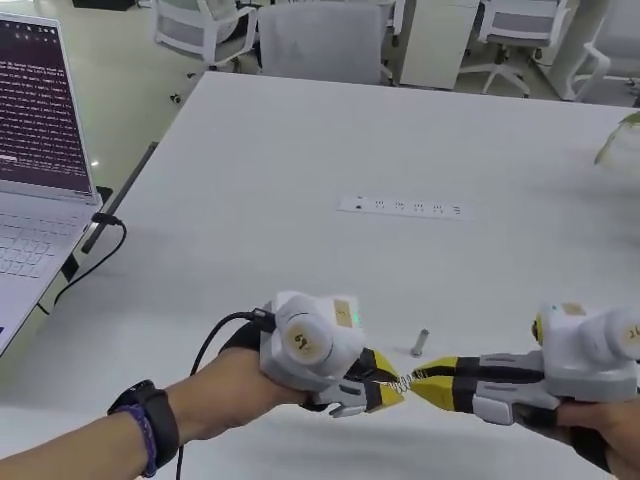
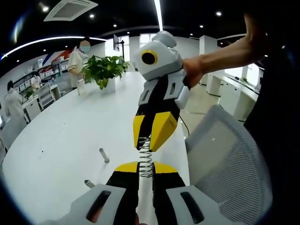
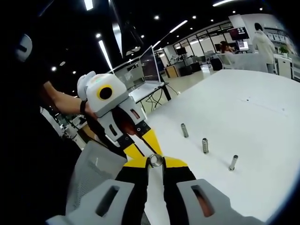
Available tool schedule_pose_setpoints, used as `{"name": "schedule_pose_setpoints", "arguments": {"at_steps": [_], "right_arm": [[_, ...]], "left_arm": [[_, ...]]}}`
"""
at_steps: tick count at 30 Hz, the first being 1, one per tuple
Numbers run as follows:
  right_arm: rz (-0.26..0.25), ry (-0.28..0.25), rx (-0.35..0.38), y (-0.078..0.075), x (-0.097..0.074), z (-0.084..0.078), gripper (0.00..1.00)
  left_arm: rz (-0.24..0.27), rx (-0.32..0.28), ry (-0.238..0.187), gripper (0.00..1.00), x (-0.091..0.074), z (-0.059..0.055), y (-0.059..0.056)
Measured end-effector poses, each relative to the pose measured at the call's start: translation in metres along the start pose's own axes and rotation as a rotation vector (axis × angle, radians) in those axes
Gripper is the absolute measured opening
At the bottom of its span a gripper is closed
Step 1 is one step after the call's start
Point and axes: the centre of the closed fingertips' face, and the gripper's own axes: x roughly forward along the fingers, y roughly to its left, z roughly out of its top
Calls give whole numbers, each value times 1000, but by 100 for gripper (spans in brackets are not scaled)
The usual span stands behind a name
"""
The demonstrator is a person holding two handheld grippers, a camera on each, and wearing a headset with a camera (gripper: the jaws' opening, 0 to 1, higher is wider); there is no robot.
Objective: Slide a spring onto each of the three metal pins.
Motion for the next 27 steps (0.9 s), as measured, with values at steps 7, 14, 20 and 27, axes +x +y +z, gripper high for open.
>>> {"name": "schedule_pose_setpoints", "arguments": {"at_steps": [7,14,20,27], "right_arm": [[1,4,-26,2,2,8,8],[-6,14,-52,1,1,13,8],[-1,3,-56,2,0,18,8],[-3,15,-72,2,-2,19,8]], "left_arm": [[12,-15,-12,2,1,1,2],[25,-48,-36,3,2,4,5],[31,-64,-40,3,4,5,6],[28,-71,-48,3,5,7,6]]}}
